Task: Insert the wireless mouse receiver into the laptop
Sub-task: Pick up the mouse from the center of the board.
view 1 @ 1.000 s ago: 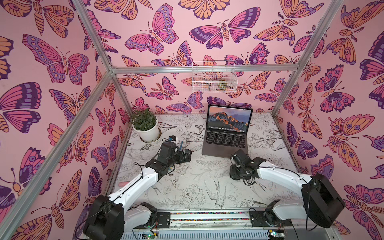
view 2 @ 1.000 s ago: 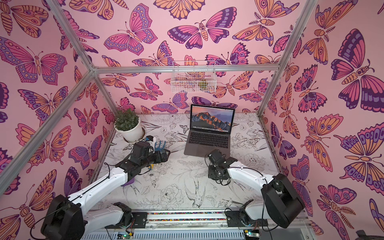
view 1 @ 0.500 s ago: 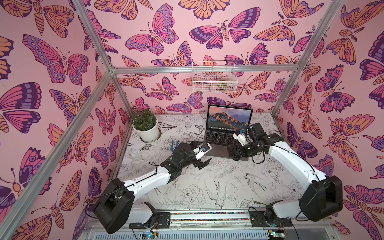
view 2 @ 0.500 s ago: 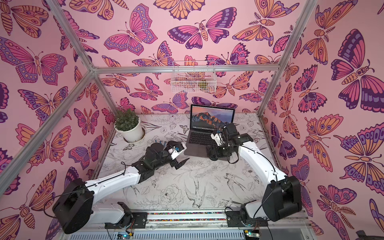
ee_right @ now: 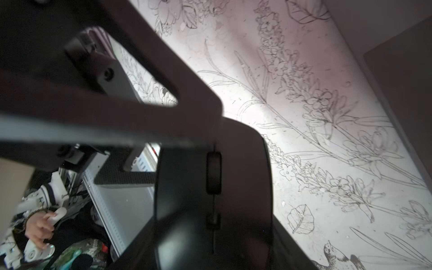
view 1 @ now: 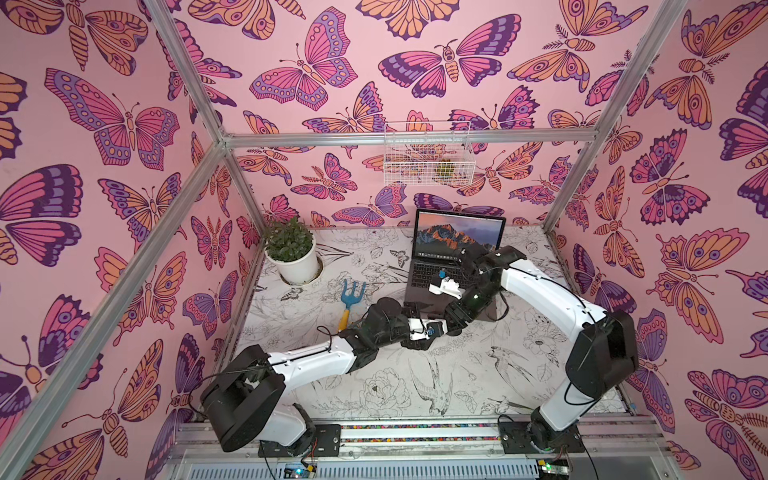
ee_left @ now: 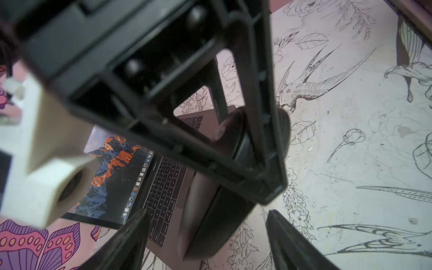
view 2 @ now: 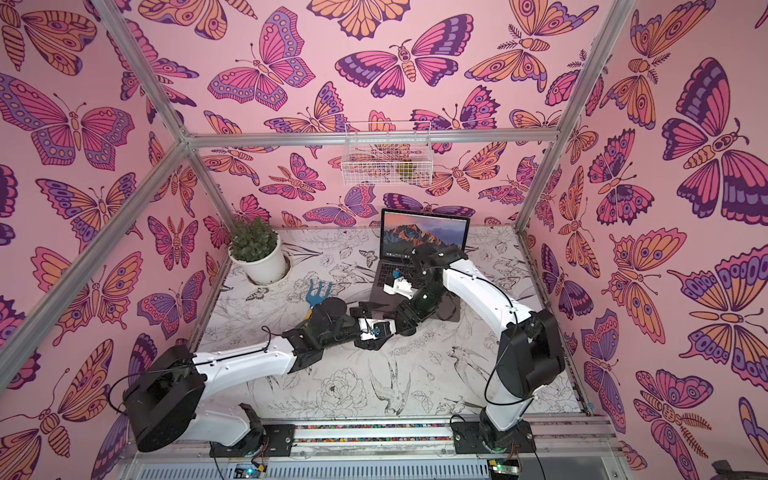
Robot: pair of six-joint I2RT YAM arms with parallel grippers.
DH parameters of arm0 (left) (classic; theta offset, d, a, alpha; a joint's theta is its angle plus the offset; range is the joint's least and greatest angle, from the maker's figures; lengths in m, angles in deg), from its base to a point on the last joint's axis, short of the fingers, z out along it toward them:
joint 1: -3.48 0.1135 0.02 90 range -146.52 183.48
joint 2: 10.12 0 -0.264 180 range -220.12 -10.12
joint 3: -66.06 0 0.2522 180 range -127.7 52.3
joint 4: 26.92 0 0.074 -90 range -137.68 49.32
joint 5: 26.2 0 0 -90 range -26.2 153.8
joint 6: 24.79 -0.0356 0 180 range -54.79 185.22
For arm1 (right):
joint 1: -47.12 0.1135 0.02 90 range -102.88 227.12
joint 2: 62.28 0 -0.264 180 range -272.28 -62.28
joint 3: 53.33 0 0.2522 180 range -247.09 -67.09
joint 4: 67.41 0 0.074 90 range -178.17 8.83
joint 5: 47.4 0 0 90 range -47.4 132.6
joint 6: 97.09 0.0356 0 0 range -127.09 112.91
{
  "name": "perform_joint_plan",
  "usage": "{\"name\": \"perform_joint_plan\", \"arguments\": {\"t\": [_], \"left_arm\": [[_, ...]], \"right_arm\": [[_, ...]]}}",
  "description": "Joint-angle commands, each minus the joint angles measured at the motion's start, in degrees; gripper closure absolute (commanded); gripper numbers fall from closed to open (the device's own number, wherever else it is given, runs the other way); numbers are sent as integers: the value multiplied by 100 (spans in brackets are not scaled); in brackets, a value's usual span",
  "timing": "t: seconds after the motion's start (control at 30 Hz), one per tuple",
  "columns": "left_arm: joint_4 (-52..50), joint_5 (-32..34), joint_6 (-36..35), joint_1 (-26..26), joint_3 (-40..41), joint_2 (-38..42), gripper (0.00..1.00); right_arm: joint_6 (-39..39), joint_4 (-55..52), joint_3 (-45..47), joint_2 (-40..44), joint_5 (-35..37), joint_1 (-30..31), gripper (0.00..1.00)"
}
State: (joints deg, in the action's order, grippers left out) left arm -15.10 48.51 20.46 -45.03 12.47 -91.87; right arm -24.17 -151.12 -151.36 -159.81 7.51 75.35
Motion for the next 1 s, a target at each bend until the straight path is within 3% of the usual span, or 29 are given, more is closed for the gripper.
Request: {"name": "perform_joint_plan", "arguments": {"t": [0.0, 0.17, 0.27, 0.4, 0.5, 0.53, 0.57, 0.63, 0.67, 0.83, 0.97], "left_arm": [[227, -286, 79, -44, 46, -135, 28], [334, -340, 174, -44, 80, -108, 49], [425, -478, 319, -44, 108, -40, 67], [476, -753, 1065, -44, 61, 198, 85], [33, -883, 1880, -29, -111, 475, 100], [-216, -833, 2193, -26, -187, 567, 100], [-426, -792, 2471, -22, -229, 641, 100], [-846, -703, 2964, 6, -257, 755, 100], [-946, -690, 3151, 31, -222, 795, 100], [-1584, -1162, 3803, 344, -175, 1167, 100], [-2216, -2203, 4277, 891, -543, 1122, 100]], "right_arm": [[-397, -463, -239, -125, -462, 156, 100], [-366, -397, -207, -92, -626, 157, 100], [-312, -308, -142, -28, -717, 157, 100], [-55, 162, 83, 254, -810, 140, 100], [260, 743, 276, 654, -1052, 20, 86], [462, 1019, 369, 907, -1101, -65, 77], [675, 1306, 473, 1103, -1121, -157, 58], [1224, 1986, 734, 1588, -1029, -436, 9], [1412, 2296, 844, 1820, -906, -563, 1], [1472, 3768, 1793, 3023, 517, -632, 1], [427, 4203, 2386, 3557, 1097, -157, 1]]}}
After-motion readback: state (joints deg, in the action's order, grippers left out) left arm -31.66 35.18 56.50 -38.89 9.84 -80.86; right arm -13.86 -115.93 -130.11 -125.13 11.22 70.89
